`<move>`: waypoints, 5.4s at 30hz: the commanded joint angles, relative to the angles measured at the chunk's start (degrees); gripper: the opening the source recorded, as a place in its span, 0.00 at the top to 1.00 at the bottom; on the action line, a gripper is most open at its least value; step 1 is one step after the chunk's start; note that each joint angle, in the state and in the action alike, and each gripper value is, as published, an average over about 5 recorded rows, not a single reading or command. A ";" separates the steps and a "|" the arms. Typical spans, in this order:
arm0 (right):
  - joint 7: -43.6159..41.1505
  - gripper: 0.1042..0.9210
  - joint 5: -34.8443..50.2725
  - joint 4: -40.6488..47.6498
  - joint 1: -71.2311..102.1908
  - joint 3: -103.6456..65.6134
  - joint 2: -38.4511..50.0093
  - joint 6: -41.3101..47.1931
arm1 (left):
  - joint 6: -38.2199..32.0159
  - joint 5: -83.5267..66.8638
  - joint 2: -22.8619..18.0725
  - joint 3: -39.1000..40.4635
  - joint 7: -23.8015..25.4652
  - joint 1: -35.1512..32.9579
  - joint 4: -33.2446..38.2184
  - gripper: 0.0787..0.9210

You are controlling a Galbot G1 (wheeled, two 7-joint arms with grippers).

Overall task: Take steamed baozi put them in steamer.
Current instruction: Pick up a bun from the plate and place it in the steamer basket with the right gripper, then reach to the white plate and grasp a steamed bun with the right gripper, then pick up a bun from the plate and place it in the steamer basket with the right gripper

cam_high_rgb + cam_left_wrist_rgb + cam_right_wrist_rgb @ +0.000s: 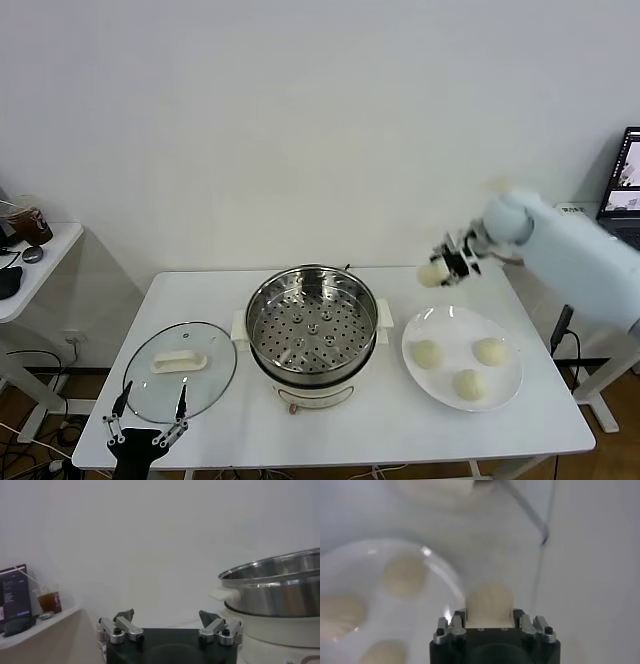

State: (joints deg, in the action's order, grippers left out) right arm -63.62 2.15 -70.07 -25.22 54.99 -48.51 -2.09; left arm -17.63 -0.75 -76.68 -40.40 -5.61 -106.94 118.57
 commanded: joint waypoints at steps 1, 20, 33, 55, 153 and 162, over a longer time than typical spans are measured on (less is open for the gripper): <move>-0.80 0.46 13.33 -6.54 -14.74 12.56 -10.28 -4.65 | 0.03 -0.11 0.12 -0.02 -0.11 0.09 0.08 0.12; 2.15 0.45 -12.35 10.00 -2.63 17.93 -31.63 -32.91 | -1.00 -0.75 -1.58 -2.55 -0.59 -0.48 1.87 0.12; 5.40 0.45 -24.47 17.19 2.44 14.23 -32.57 -38.34 | -1.00 -0.68 -2.18 -2.84 -0.59 -0.64 1.94 0.12; 2.93 0.12 2.35 -1.63 -10.01 16.76 -20.70 -18.77 | -1.21 -0.59 -2.17 -3.25 -0.80 -0.74 2.42 0.12; 8.46 0.55 32.37 -28.15 -29.16 27.24 -1.71 39.89 | 11.74 0.78 1.77 -1.89 -3.59 2.48 7.08 0.12; 13.67 0.55 32.91 -18.41 -14.41 21.68 -18.55 43.77 | 11.58 1.77 1.88 -2.79 -3.88 2.95 7.34 0.12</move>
State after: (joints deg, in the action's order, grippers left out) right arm -54.93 27.02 -91.46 -41.37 74.87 -52.75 34.65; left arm -6.00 0.71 -75.03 -43.14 -9.45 -104.22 125.92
